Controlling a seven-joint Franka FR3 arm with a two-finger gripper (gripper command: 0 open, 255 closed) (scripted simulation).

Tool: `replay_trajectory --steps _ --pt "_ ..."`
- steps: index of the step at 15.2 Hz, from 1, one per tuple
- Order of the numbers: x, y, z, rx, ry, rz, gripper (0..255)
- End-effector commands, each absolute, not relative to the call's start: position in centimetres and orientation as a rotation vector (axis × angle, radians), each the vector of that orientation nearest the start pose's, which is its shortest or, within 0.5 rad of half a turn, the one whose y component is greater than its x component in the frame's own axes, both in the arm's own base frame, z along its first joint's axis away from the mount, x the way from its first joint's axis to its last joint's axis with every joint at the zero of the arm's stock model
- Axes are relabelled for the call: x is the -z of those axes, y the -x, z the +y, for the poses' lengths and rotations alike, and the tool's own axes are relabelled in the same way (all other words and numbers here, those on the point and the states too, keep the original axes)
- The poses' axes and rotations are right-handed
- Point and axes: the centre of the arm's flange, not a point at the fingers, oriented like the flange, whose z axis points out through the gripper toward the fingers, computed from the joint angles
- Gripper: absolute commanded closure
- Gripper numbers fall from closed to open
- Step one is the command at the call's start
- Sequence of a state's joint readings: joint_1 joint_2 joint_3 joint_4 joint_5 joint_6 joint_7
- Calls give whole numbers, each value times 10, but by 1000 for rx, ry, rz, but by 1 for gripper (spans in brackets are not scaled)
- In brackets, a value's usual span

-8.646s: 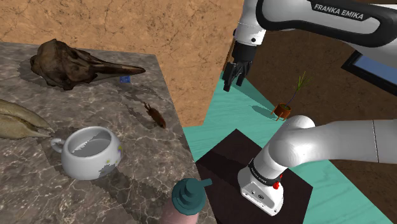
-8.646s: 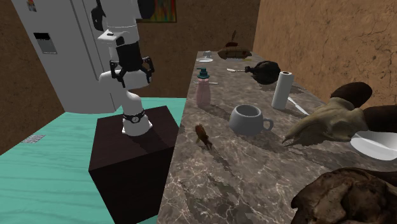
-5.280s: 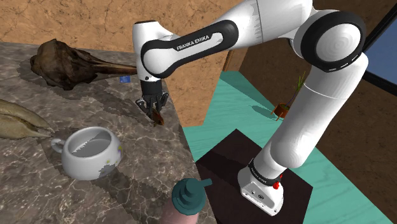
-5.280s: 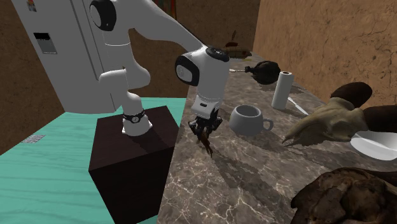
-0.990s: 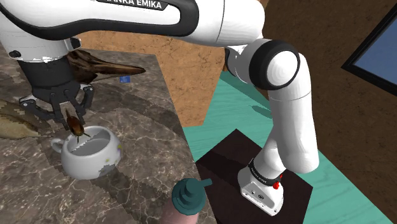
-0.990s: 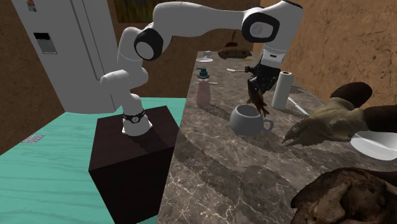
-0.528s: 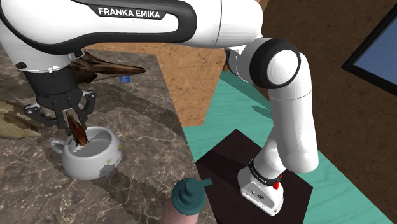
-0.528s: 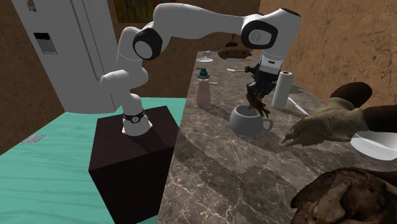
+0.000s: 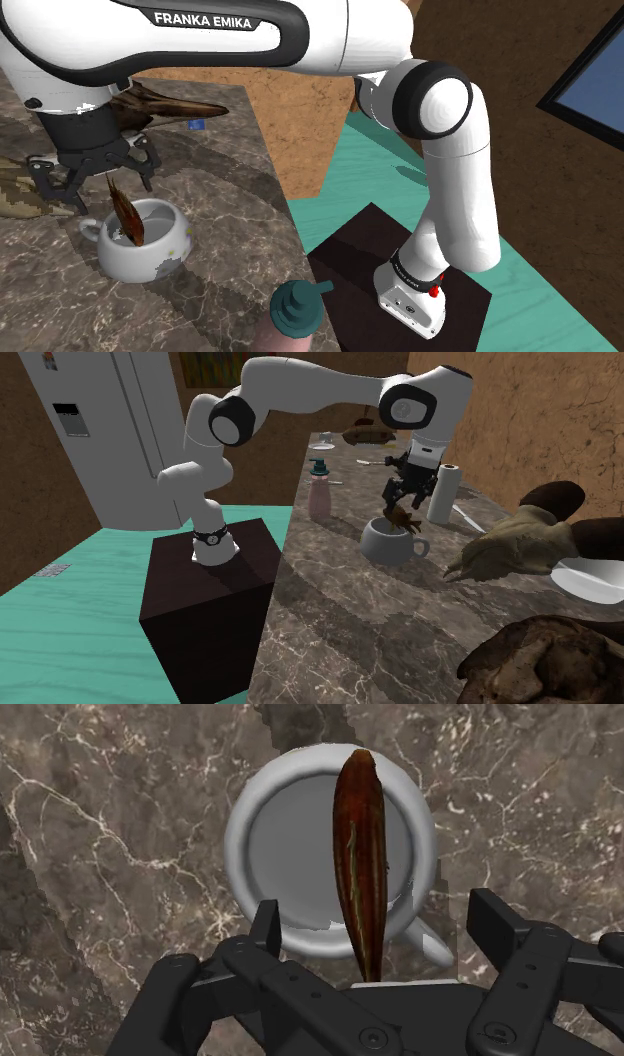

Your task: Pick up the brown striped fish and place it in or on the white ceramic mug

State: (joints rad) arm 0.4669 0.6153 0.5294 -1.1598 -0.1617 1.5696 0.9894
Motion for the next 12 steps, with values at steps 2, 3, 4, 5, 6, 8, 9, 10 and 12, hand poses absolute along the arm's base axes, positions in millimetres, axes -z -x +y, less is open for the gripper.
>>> replay_trajectory --steps 2,3,4,5,6,8,9,10,12 --pt "-474 -475 519 -296 3158 72 0" --pt "-487 -478 519 -296 3158 72 0" --pt "-500 -480 519 -296 3158 72 0" --pt "-510 -482 520 -296 3159 72 0" --pt "-510 -482 520 -296 3158 72 0" --pt "-510 -482 520 -296 3158 72 0" --pt "-510 -482 520 -296 3158 72 0" --pt "-510 -482 520 -296 3158 72 0" --pt "-510 -482 520 -296 3158 72 0"
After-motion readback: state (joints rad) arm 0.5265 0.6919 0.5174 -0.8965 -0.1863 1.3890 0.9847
